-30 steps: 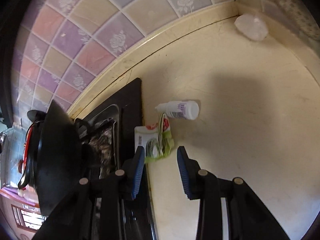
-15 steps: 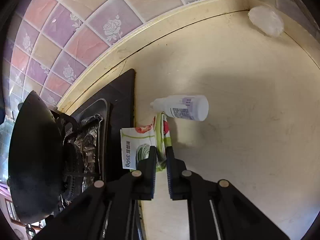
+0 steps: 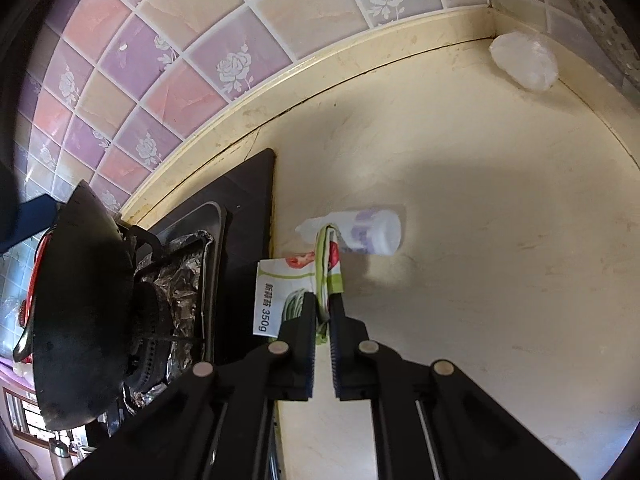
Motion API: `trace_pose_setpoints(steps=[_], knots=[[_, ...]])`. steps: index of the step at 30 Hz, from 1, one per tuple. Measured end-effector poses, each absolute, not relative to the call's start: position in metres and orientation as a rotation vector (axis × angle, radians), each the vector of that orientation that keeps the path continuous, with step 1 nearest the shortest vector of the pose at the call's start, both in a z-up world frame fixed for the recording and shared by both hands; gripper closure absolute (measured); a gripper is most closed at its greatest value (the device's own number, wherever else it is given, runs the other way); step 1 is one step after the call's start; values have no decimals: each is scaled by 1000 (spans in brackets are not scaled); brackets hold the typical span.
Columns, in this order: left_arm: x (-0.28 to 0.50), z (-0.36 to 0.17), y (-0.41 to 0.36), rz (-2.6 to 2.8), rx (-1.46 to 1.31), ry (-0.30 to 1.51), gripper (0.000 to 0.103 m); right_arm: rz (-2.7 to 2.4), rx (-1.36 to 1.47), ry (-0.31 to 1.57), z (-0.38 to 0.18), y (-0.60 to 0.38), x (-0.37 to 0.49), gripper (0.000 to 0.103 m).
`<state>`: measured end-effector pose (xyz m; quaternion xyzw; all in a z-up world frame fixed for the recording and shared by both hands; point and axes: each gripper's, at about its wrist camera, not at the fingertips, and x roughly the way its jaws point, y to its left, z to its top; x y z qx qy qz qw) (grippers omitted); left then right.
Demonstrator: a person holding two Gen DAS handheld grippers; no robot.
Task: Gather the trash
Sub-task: 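Grasp the green-and-white packet with the right tool while the left tool grasps the white dropper bottle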
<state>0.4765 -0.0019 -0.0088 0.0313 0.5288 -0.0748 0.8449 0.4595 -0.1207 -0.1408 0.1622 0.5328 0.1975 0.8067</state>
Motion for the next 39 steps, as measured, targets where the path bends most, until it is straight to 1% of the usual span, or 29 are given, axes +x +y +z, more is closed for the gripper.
trace_pose_setpoints(steps=[9,18,22,26,29,32,37,39], knots=[[480,-17,-17,-170,58,1149,21,392,377,1111,-127,-152,446,98],[496,-45,-38,-159,-6,1235,21,310,428,1096,-129,-203,437,98],[506,-66,-45,-140,-53,1289,25,293,444,1092,-129,-220,432,98],[519,-87,-48,-100,-66,1307,31,292,456,1084,-128,-230,424,98],[527,-99,-57,-105,22,1319,35,301,461,1080,-125,-238,417,98],[531,-105,-68,-152,153,1338,35,308,461,1079,-124,-243,412,98],[532,-114,-93,-257,480,1363,35,316,463,1077,-122,-254,404,98],[534,-119,-98,-281,561,1369,35,318,468,1074,-122,-257,403,98]])
